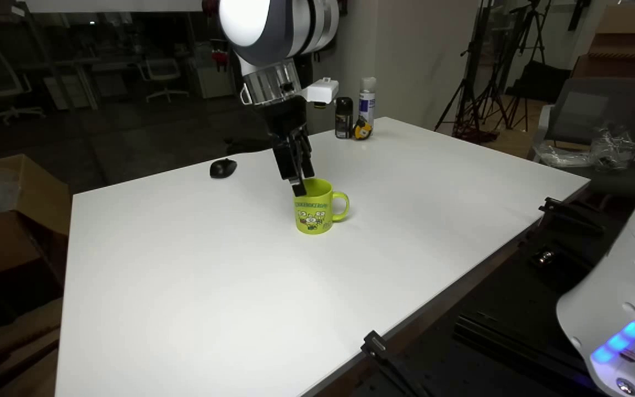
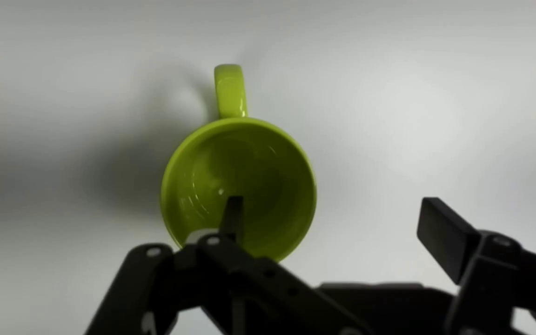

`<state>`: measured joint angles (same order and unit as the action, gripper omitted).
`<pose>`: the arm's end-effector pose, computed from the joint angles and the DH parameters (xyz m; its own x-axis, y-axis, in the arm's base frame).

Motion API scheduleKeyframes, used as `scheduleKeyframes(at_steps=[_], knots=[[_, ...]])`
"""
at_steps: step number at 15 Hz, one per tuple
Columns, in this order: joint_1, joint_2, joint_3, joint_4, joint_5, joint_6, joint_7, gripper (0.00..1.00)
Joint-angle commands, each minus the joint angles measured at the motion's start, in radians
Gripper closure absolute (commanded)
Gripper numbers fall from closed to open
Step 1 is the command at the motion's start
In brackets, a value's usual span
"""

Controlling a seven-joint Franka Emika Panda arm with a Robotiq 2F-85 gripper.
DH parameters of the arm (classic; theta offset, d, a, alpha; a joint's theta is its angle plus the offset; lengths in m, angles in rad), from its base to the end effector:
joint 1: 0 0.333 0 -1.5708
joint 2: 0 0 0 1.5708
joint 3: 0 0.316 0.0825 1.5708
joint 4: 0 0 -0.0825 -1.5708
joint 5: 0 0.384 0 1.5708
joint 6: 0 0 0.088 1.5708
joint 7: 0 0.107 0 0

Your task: Move the mug to the right

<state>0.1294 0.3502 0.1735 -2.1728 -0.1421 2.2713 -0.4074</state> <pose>0.5114 0.1577 0.2137 0.6627 0.7120 -0.2319 0.7178 -0.6923 -0.0741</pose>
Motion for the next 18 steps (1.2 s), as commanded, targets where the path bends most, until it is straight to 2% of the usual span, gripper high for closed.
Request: scheduleKeyframes(at_steps=[1,9,10,11,12,18], knots=[[-0.020,0.003,0.011,-0.012,0.031,0.013,-0.025,0.00],[-0.040,0.046,0.010,-0.044,0.055,0.067,-0.052,0.00],[-0.040,0.052,0.008,-0.046,0.049,0.077,-0.046,0.25],[-0.039,0.055,0.007,-0.047,0.046,0.084,-0.041,0.27],[-0.040,0.058,0.006,-0.048,0.044,0.093,-0.038,0.33],[-0.050,0.059,0.003,-0.053,0.041,0.139,-0.036,0.77]])
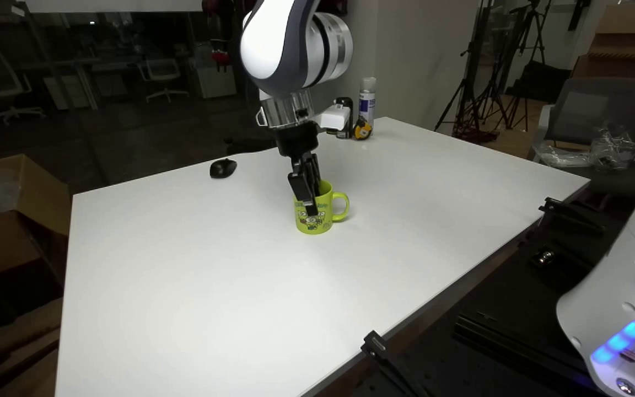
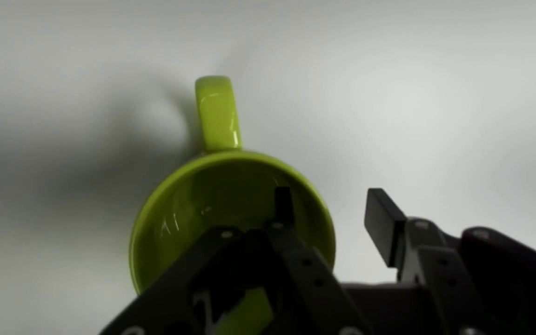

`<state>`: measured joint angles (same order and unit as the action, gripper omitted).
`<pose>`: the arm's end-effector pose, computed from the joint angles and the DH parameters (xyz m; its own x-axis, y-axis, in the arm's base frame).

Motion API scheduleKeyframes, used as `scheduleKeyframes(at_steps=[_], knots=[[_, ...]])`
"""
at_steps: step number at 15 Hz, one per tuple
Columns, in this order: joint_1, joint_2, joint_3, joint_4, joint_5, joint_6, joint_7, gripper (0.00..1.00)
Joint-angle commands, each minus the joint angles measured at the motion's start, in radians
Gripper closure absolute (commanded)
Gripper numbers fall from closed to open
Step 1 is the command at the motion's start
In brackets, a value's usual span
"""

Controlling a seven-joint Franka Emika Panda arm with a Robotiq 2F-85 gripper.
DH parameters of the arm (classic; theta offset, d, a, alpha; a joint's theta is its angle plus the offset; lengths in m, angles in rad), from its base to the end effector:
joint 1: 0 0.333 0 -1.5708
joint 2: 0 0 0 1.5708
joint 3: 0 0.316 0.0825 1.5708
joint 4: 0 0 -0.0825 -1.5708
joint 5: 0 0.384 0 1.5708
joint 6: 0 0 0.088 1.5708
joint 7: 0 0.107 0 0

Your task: Move the mug to the right

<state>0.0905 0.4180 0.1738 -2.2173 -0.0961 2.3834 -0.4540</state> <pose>0.5028 0.1390 0.1702 0.6793 0.7045 -0.2056 0.6955 -0.7074 -0.1259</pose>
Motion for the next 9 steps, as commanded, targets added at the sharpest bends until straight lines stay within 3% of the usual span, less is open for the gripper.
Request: scheduleKeyframes(at_steps=[1,4,7,8,9], knots=[[-0.009,0.001,0.007,0.002,-0.004,0.004,0.003,0.58],[-0.013,0.001,0.007,0.002,-0.005,0.015,0.003,0.76],[-0.014,0.001,0.007,0.002,-0.005,0.016,0.003,0.76],[-0.014,0.001,0.007,0.002,-0.005,0.016,0.003,0.94],[-0.006,-0.002,-0.007,-0.003,-0.017,0.040,0.036,0.97]])
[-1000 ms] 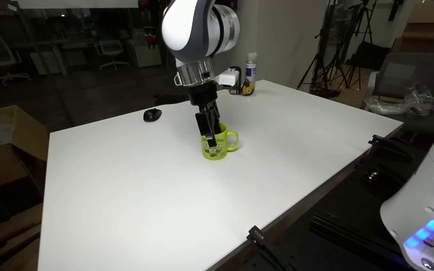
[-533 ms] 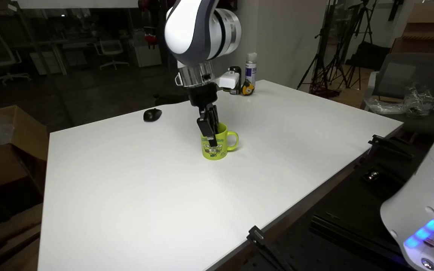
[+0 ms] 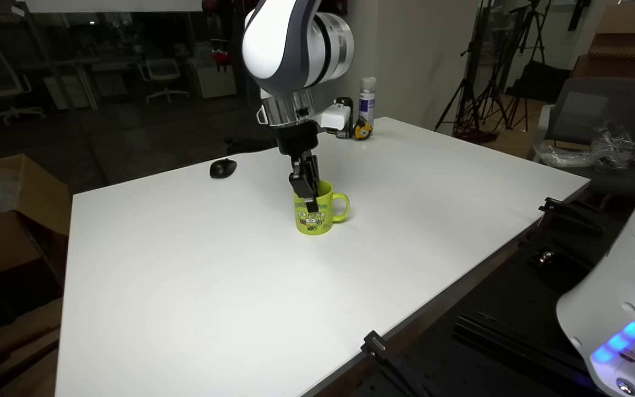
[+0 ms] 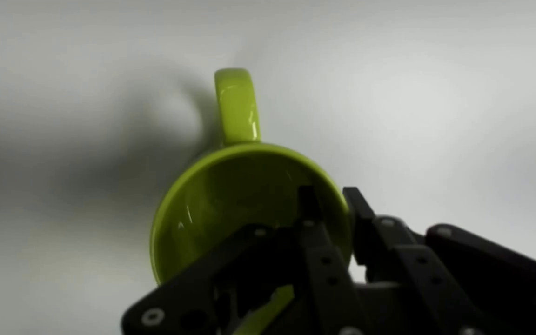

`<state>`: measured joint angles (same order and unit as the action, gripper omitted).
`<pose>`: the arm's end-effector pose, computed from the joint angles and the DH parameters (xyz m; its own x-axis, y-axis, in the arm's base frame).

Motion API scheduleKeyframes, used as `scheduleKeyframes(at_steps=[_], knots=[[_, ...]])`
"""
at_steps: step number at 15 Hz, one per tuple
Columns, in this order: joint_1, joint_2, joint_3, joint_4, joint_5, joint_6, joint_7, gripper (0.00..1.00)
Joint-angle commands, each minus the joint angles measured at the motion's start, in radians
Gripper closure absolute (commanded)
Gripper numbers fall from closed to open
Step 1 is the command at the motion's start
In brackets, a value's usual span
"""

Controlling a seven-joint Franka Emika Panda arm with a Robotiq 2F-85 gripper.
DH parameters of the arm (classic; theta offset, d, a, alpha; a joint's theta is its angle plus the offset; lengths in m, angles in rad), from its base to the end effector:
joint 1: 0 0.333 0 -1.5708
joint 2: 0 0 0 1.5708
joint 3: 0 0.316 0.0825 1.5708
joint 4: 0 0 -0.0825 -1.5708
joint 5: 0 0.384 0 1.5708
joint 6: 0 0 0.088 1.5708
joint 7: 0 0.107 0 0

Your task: Move the mug to the right

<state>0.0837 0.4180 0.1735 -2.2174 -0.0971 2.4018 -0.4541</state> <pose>0.5059 0.1361 0.1713 0.6873 0.7011 -0.1898 0.6930 -0.7113 -0.1176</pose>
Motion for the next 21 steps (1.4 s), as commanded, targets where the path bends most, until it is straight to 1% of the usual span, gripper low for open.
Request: scheduleKeyframes(at_steps=[1,2,3,6,9,11,13,14,16,18,19,20,21], knots=[[-0.001,-0.006,-0.018,-0.007,-0.011,0.058,0.070,1.00],[0.000,-0.014,-0.036,-0.017,-0.014,0.105,0.123,1.00],[-0.011,-0.018,-0.042,-0.018,-0.001,0.130,0.136,0.98],[-0.028,-0.024,-0.082,-0.034,0.005,0.228,0.204,0.97],[-0.035,-0.018,-0.142,-0.048,-0.015,0.321,0.285,0.98],[-0.045,-0.017,-0.180,-0.058,-0.009,0.356,0.331,0.98],[-0.057,-0.021,-0.206,-0.063,0.011,0.361,0.377,0.98],[-0.065,-0.023,-0.212,-0.061,0.023,0.345,0.394,0.98],[-0.093,-0.026,-0.203,-0.055,0.058,0.316,0.391,0.98],[-0.129,-0.032,-0.175,-0.052,0.109,0.285,0.351,0.98],[-0.153,-0.036,-0.152,-0.050,0.143,0.267,0.320,0.82],[-0.163,-0.039,-0.143,-0.049,0.163,0.254,0.309,0.64],[-0.173,-0.041,-0.134,-0.048,0.183,0.242,0.301,0.58]])
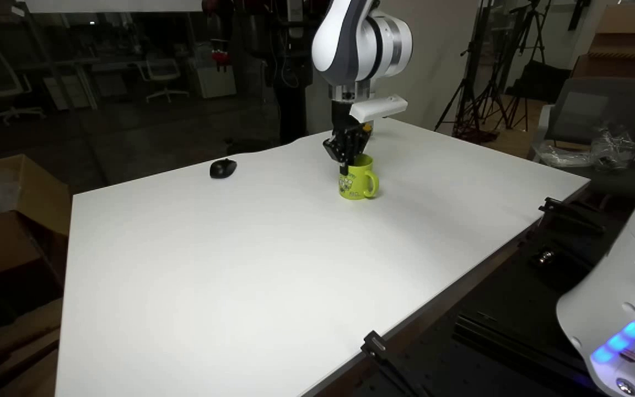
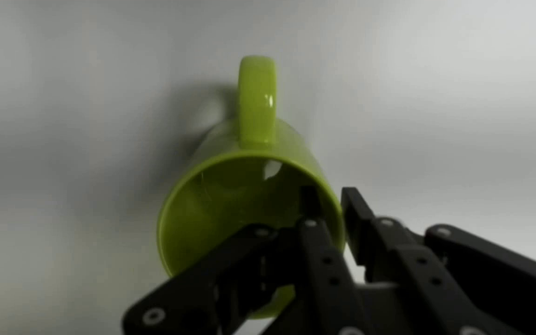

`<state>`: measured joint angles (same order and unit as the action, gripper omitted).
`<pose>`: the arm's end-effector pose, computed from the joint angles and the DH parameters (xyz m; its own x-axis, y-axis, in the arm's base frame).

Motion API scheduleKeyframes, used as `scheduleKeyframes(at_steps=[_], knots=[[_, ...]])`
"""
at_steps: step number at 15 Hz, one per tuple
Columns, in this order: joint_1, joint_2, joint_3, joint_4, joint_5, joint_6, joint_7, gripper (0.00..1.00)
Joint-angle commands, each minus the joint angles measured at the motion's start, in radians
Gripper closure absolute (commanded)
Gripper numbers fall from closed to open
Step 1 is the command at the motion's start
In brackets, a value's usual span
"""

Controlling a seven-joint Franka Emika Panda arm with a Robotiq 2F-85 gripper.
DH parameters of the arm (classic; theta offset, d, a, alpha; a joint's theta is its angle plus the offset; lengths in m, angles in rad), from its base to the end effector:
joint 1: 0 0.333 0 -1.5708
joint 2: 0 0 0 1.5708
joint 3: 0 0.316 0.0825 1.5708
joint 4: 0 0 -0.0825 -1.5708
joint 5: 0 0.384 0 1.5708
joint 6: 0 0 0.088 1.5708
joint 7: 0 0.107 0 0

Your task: Move the mug to the right

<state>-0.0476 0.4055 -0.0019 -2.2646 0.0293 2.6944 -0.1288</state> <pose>0.5382 -0.0277 0.1814 0.9983 0.0530 0.0256 0.0533 -0.9985 -0.0094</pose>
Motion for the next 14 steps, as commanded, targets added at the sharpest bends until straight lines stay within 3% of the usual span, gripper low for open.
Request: scheduleKeyframes(at_steps=[1,8,14], knots=[[-0.049,-0.034,0.049,-0.002,0.072,-0.061,-0.034,0.52],[-0.008,-0.140,0.014,-0.062,0.040,-0.057,0.028,0.04],[0.031,-0.284,0.014,-0.136,-0.028,-0.075,0.045,0.00]])
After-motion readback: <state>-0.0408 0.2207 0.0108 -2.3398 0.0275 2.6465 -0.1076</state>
